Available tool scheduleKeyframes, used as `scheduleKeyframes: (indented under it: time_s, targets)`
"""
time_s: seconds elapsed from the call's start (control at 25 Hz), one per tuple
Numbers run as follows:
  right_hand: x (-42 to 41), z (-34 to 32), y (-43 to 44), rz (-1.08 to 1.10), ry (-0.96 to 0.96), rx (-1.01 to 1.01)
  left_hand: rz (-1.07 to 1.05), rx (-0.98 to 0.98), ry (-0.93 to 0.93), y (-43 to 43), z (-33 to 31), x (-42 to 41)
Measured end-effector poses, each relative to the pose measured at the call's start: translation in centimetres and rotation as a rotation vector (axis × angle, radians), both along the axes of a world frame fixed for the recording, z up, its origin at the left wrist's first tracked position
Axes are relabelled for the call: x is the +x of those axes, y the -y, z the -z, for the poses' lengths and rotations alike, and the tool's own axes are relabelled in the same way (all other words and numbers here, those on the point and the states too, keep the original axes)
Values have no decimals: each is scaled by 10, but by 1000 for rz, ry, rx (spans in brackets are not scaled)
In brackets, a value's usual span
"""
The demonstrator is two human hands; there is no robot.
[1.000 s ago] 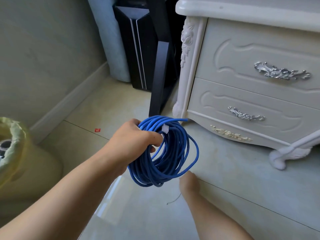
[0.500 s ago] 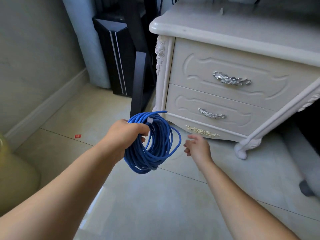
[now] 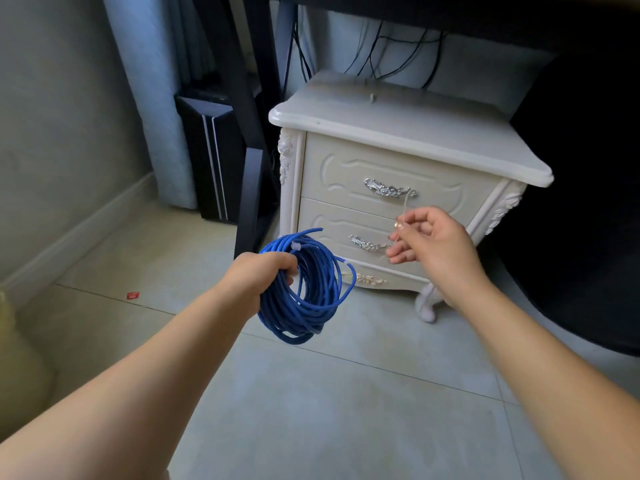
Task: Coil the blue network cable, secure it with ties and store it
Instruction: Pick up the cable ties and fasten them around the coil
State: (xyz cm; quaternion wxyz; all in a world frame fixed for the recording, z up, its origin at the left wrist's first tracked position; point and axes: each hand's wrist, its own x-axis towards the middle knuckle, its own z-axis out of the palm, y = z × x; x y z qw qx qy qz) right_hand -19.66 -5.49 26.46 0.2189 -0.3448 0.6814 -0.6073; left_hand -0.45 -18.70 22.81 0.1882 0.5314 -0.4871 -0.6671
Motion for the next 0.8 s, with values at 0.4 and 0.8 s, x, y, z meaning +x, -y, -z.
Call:
scheduleKeyframes:
  time_s: [0.4, 0.8]
  targets:
    - [50, 7, -37, -87, -124, 26, 157, 71, -169, -54, -21, -25]
    - [47, 14, -43, -165, -261, 56, 241, -93, -286, -71, -29, -33]
